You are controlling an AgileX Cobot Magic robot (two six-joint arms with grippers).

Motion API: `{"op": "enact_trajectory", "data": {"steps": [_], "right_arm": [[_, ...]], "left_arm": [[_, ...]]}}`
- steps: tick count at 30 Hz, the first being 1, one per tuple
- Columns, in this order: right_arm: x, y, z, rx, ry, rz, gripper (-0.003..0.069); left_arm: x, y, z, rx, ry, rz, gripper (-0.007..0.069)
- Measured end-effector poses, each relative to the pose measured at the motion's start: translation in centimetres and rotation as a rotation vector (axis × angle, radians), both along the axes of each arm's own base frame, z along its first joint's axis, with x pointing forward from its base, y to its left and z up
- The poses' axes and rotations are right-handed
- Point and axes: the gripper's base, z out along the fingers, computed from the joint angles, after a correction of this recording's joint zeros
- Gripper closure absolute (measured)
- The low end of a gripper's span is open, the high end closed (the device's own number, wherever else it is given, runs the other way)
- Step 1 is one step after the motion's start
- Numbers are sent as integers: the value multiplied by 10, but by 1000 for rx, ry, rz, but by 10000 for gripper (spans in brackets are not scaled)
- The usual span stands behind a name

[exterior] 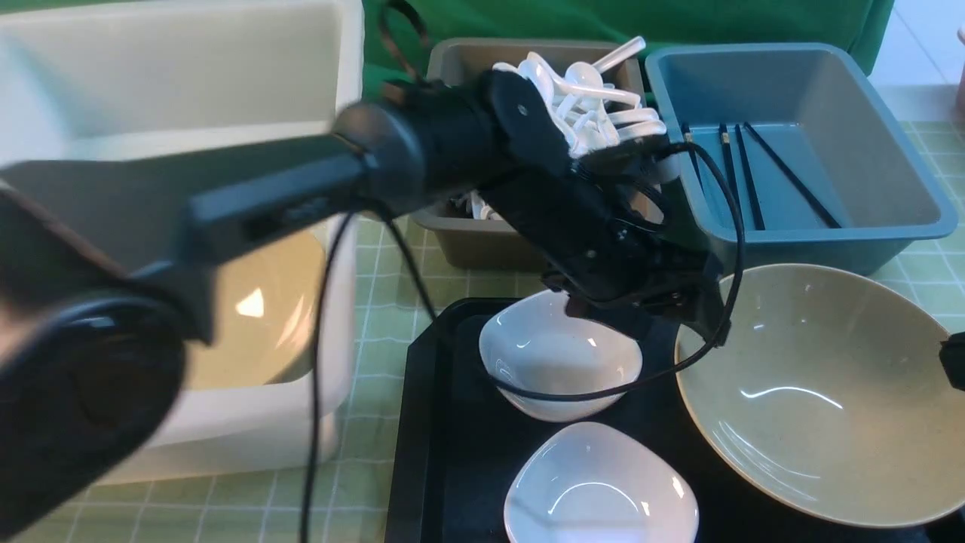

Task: On green table put chopsticks spoon bowls plates into blue grey white boxes.
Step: 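Grasp the large bowl on the tray by its rim, then place the tan bowl onto the bowl stack in the left bin with the left gripper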

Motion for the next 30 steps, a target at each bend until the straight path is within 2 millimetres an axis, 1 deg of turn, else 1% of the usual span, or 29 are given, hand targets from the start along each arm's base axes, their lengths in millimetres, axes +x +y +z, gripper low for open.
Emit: {"op": "enact_trajectory", "data": {"steps": [1, 3, 5, 6, 7, 8, 10, 13, 16, 18, 20, 23, 24, 25, 26, 27, 28, 30], "right_arm": [[0, 0, 0, 1, 2, -1, 638], [0, -1, 0, -2, 4, -6, 638], [-1, -1, 0, -3, 8, -7, 638], [-1, -1, 0, -3, 8, -7, 638], [-1, -1, 0, -4, 8, -8, 638], [-1, -1, 0, -4, 8, -8, 638], [-1, -1, 0, -4, 8, -8, 638], [-1, -1, 0, -3, 8, -7, 638], [-2, 0, 8, -1, -20, 9, 636], [-3, 1, 22, 2, -70, 42, 635], [-2, 3, 39, 11, -118, 66, 634], [6, 7, 64, 6, -172, 105, 634], [11, 9, 71, 0, -178, 119, 634], [21, 12, 79, -2, -178, 139, 634], [25, 14, 82, -3, -176, 151, 634], [35, 20, 89, 9, -167, 176, 634], [44, 24, 90, 15, -158, 202, 634], [62, 41, 99, 39, -160, 298, 634]], "left_arm": [[2, -1, -2, -1, 2, -2, 76], [6, -8, -11, -19, 26, -25, 162], [9, -15, -20, -38, 66, -68, 347], [9, -15, -20, -38, 70, -70, 363], [10, -17, -22, -37, 82, -88, 494], [10, -17, -22, -38, 87, -96, 548], [11, -17, -20, -35, 80, -103, 594], [11, -12, -10, -26, 63, -135, 608], [16, 8, 24, -38, 16, -149, 608], [21, 29, 54, -61, -29, -126, 608], [25, 57, 90, -89, -88, -85, 608], [26, 116, 149, -112, -214, 22, 608], [25, 138, 166, -106, -255, 66, 608], [22, 164, 184, -90, -299, 126, 608], [20, 181, 193, -77, -320, 170, 608], [16, 202, 202, -58, -342, 226, 608], [13, 219, 207, -39, -356, 270, 608], [1, 259, 212, 3, -366, 377, 608]]}}
